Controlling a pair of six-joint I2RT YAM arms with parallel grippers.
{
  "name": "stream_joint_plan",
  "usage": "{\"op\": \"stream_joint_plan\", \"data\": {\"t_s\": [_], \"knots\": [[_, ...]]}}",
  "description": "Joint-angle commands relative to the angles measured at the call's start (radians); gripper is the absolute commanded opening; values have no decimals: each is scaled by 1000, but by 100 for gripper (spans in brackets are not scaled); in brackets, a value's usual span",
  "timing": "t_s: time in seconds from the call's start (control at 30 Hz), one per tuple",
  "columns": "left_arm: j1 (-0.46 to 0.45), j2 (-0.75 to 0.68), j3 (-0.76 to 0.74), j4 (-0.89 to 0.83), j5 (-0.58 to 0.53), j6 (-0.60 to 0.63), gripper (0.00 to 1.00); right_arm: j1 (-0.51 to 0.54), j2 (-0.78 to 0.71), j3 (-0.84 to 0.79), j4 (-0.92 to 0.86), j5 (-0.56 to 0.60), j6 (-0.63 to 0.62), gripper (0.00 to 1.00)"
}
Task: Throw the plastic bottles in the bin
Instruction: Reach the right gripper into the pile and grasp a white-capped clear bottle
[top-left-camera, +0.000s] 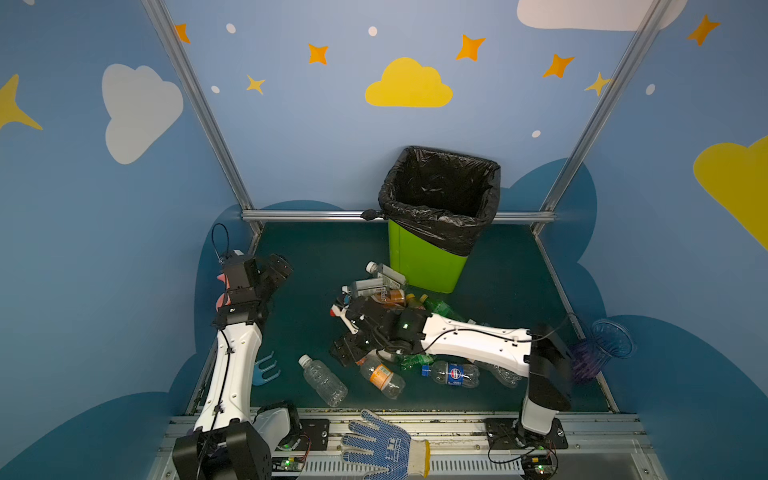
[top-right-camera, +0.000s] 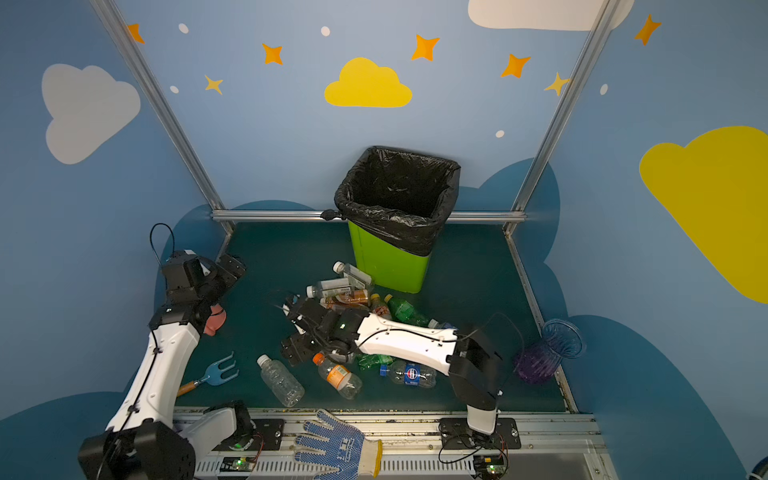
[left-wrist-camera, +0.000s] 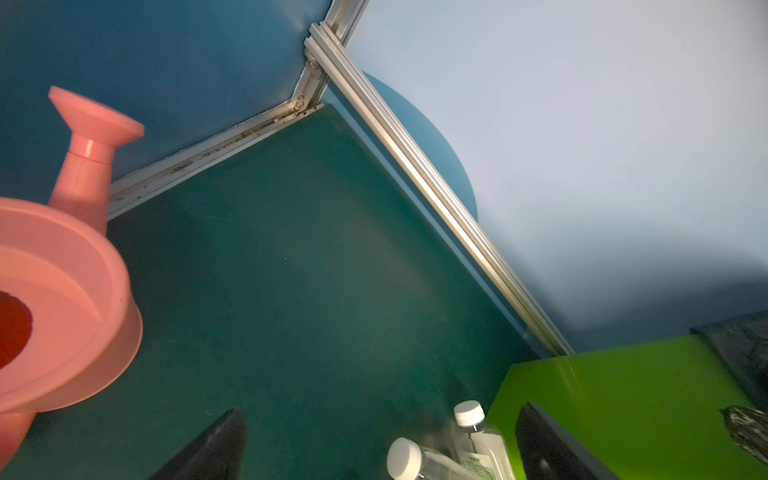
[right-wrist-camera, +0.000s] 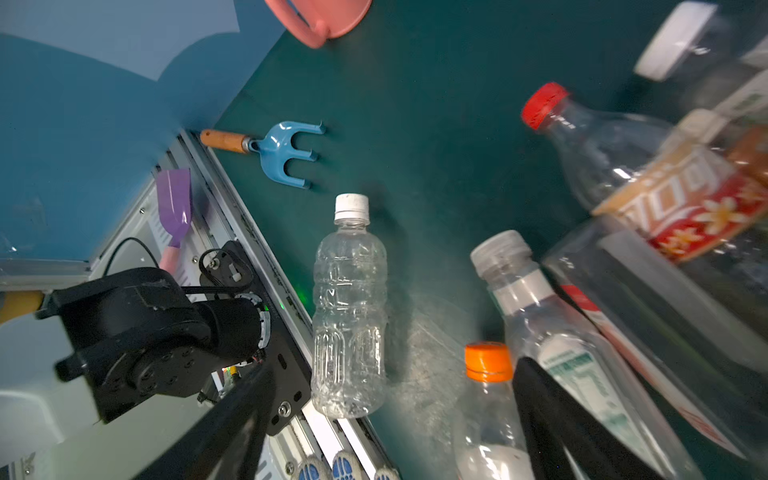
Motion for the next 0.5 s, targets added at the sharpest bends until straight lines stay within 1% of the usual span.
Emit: {"op": "stream_joint_plan", "data": {"t_s": [0.0,0.2,0.47], "knots": [[5,-17,20,12,19,-13,100,36,78,85,-93,-26,-32,88],[7,-28,19,-6,19,-15,100,82,226,232,-235,-24,-59,85],[11,-49,13,-29,1,3,100,115,364,388,-361,-16,-83,82]]}}
